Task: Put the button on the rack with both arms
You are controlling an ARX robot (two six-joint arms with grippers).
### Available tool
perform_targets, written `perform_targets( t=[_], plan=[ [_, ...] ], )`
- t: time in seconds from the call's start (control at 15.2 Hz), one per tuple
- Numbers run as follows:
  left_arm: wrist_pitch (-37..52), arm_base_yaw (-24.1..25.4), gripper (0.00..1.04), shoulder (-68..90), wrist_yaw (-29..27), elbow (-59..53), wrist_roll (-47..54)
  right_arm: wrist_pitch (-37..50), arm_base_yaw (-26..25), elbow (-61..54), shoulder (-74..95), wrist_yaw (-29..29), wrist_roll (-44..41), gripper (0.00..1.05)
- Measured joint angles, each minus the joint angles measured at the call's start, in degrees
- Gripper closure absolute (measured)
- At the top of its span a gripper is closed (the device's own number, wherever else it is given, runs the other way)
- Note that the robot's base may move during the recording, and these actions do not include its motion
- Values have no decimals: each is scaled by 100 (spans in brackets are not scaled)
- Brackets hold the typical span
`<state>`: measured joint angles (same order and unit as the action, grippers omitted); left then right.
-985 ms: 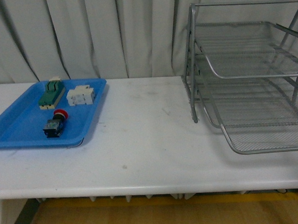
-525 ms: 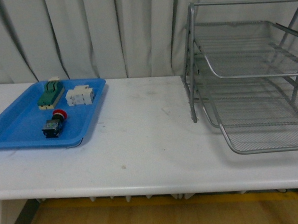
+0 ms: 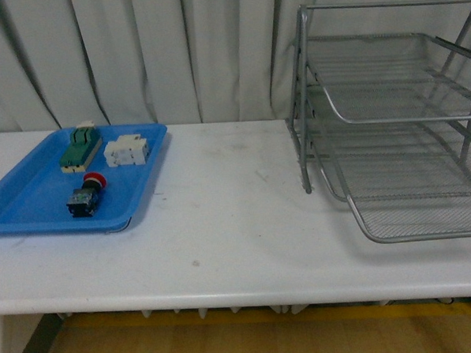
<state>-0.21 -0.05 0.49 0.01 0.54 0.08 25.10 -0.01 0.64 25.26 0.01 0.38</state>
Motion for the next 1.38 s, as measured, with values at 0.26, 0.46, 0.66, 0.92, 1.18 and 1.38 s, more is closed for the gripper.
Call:
perform_targets(
  t=[0.26,0.46,0.66,0.92,1.18,1.38],
  plan=[
    [0,0,7,0,0,0,0,-721,0,0,-748,0,0,103],
    [0,0,7,0,0,0,0,-1095,0,0,-1121,0,0,103],
    [0,0,7,0,0,0,0,-1414,0,0,-1443,0,-2,103],
    [-4,0,7,0,0,0,0,-2439,0,17,-2496,4,-4,103],
    [0,0,7,0,-2,0,0,-2533,0,2,-2503,0,-20,73],
    [-557,-278,7,1945,-872,782,35,-2520,0,2,-2505,-4,-24,35]
  ],
)
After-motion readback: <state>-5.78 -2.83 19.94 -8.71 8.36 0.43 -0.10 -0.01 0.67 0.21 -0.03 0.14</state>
